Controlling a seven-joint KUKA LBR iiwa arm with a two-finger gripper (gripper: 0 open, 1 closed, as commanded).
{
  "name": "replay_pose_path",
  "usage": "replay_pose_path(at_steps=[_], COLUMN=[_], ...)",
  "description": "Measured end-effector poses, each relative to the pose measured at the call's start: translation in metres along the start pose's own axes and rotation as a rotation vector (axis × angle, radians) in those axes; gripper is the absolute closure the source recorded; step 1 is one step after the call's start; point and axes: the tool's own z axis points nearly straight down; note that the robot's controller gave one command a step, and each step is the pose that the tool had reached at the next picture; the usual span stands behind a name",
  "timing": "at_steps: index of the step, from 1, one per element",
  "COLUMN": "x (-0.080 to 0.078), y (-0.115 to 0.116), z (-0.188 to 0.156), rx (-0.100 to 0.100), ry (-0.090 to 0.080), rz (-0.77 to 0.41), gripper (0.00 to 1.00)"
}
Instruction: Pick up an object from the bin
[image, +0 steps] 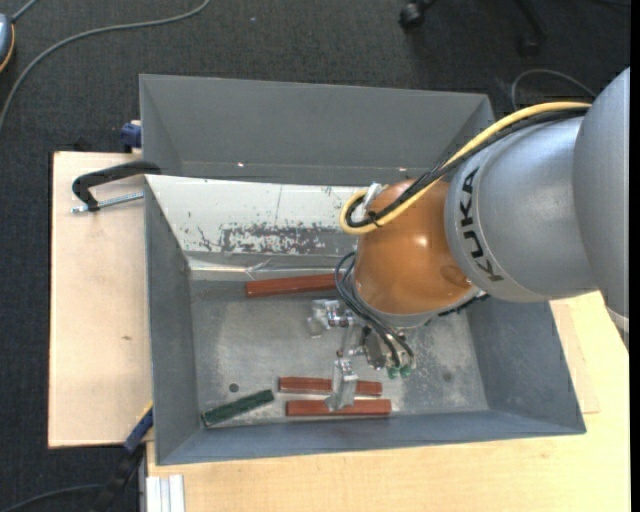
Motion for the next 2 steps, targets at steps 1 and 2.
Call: replay_pose_path(at_steps=[1, 2], x=[-0.0079, -0.0098], y=[-0.0029, -0.0029], z=[0.0509, 0.0462], rx=[0.001, 0.000], ry=[-0.002, -0.008], rz=[-0.107, -0.104], gripper=[0.00, 1.00])
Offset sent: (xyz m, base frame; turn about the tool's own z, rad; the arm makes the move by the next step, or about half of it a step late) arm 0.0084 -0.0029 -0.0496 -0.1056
